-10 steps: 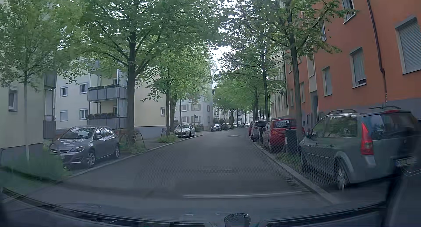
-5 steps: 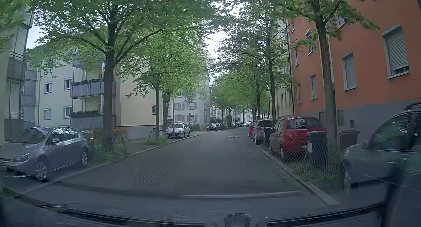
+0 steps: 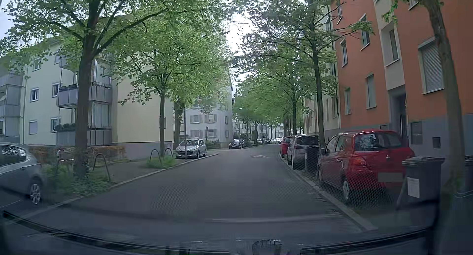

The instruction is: Follow the waypoints while adhering to traffic rules and regulations

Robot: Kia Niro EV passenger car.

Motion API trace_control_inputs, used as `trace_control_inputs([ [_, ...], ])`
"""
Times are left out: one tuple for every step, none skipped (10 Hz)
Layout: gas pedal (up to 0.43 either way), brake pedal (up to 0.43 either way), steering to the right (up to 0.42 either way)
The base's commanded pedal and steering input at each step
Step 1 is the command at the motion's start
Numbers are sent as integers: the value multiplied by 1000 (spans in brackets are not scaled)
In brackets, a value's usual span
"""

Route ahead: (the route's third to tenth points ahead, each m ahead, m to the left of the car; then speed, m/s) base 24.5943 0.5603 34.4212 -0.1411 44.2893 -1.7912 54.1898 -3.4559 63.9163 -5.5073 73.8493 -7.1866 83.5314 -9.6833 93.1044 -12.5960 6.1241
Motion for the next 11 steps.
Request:
trace_control_inputs([
  [87,0,10],
  [87,0,10],
  [87,0,9],
  [59,0,8],
  [59,0,9],
  [59,0,9],
  [59,0,9],
  [59,0,9],
  [59,0,9],
  [59,0,10],
  [59,0,11],
])
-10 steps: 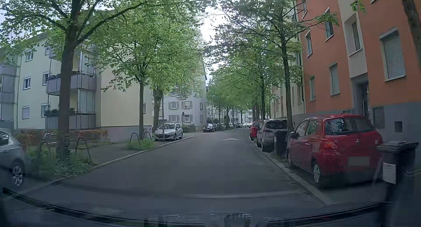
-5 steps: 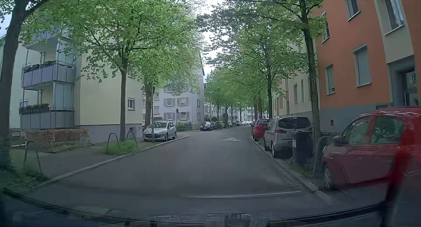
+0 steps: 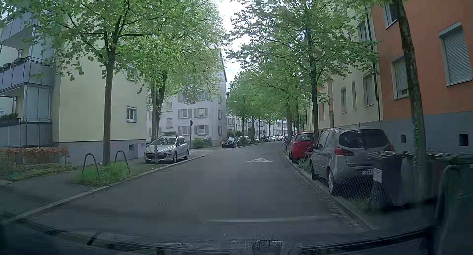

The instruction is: Follow the waypoints while adhering to traffic rules and regulations

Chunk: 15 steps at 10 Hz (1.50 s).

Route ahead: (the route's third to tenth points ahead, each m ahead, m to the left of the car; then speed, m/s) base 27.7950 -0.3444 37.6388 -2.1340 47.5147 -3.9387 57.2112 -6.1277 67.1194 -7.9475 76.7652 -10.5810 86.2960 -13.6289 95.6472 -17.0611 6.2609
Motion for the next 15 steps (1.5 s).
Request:
trace_control_inputs([
  [59,0,11],
  [59,0,11],
  [59,0,11],
  [59,0,11],
  [59,0,12],
  [59,0,12],
  [59,0,12],
  [59,0,12],
  [59,0,12],
  [59,0,12],
  [59,0,12],
  [59,0,12],
  [59,0,12],
  [59,0,12],
  [59,0,15],
])
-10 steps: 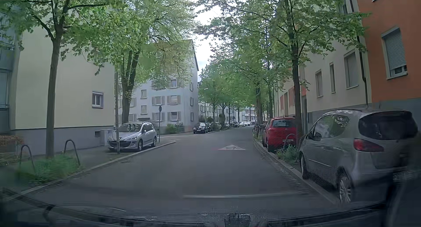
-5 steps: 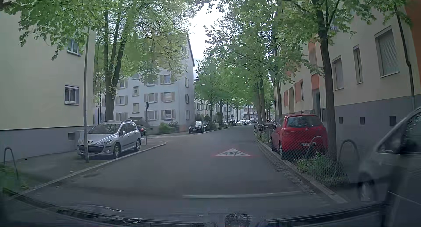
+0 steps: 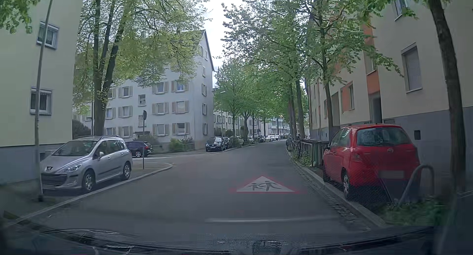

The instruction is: Follow the waypoints while adhering to traffic rules and regulations

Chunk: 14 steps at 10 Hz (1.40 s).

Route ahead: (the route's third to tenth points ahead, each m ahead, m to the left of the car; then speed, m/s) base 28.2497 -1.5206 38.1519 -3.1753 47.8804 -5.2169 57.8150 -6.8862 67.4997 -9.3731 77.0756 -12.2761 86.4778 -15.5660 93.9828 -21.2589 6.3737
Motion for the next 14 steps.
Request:
trace_control_inputs([
  [59,0,19],
  [59,0,21],
  [59,0,22],
  [59,0,24],
  [59,0,26],
  [59,0,28],
  [59,0,28],
  [59,0,29],
  [59,0,29],
  [59,0,29],
  [59,0,29],
  [59,0,29],
  [59,0,29],
  [59,0,28],
])
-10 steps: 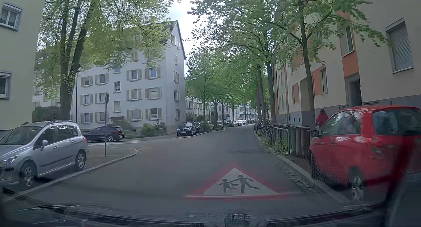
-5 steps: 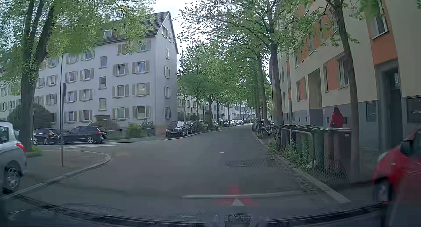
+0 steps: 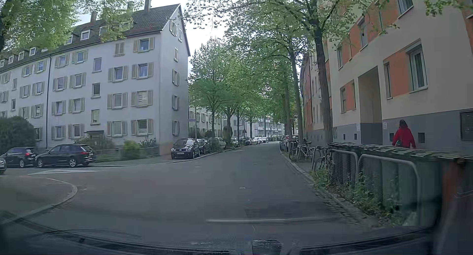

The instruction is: Follow the waypoints while adhering to traffic rules and regulations

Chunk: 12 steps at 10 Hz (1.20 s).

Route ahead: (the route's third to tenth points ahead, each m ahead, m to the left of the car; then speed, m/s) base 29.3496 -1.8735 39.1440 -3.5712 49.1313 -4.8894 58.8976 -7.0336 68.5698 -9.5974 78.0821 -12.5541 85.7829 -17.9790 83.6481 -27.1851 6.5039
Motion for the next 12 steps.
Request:
trace_control_inputs([
  [59,0,26],
  [59,0,26],
  [59,0,26],
  [59,0,24],
  [59,0,20],
  [59,0,16],
  [59,0,14],
  [59,0,15],
  [59,0,14],
  [59,0,12],
  [59,0,9],
  [59,0,8],
])
